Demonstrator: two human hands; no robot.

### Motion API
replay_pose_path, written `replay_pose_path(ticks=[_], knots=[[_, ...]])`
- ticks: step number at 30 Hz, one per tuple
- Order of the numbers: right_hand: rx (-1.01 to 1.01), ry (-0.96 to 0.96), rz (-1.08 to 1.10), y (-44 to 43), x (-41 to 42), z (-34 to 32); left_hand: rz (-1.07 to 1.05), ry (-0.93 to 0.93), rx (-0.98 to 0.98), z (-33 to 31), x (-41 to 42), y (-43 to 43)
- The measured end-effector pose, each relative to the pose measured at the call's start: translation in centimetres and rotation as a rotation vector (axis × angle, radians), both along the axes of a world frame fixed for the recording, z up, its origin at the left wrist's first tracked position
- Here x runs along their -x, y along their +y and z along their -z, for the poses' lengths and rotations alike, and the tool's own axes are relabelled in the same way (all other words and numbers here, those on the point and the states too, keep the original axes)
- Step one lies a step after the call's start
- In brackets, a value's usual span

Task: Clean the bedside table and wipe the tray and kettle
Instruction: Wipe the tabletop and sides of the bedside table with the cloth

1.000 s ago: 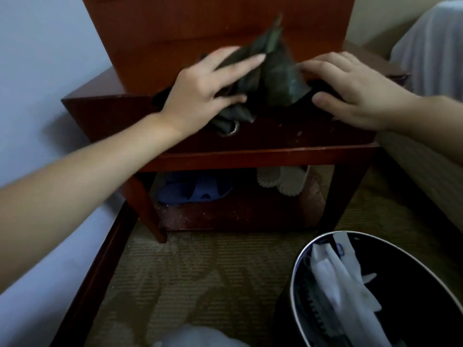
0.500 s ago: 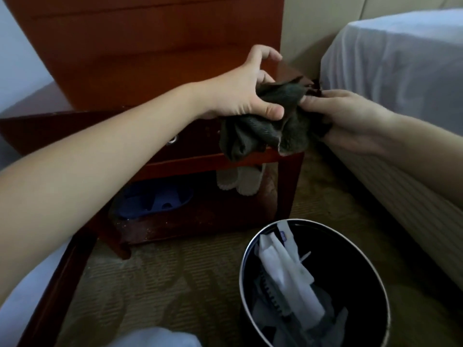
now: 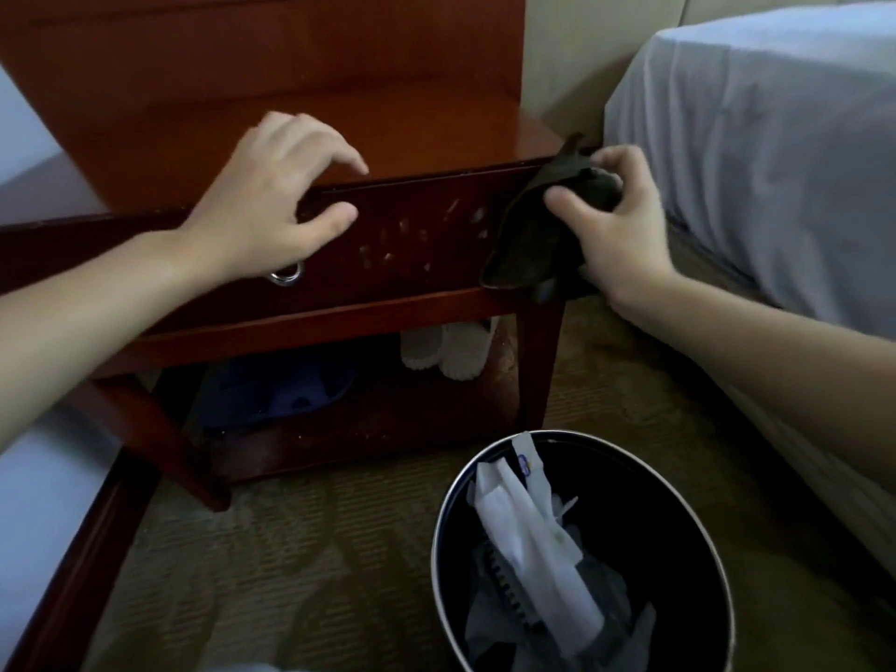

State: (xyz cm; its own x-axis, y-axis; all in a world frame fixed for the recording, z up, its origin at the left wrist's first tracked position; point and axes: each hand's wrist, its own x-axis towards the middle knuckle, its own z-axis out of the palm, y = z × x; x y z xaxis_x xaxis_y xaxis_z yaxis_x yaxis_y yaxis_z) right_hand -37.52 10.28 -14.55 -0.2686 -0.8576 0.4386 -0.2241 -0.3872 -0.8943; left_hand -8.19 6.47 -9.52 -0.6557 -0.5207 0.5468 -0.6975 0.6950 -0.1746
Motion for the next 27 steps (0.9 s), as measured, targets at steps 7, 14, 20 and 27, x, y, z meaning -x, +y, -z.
replay_pose_path(ticks=[7, 14, 20, 27], knots=[[0.341, 0.422, 0.168, -3.6, -0.9, 2.2, 0.002, -0.047, 0.086, 2.0, -4.1, -1.4], [0.489, 0.715, 0.144, -4.4, 0.9, 4.4, -0.069, -0.19, 0.114, 2.9, -4.9, -2.4], [0.787, 1.225, 0.14, -6.5, 2.7, 5.7, -0.066, -0.259, 0.188, 3.1, -5.5, -2.5], [1.097, 1.143, 0.226, -9.2, 1.9, 2.9, -0.006, -0.215, 0.247, 3.5, -5.6, -3.1]])
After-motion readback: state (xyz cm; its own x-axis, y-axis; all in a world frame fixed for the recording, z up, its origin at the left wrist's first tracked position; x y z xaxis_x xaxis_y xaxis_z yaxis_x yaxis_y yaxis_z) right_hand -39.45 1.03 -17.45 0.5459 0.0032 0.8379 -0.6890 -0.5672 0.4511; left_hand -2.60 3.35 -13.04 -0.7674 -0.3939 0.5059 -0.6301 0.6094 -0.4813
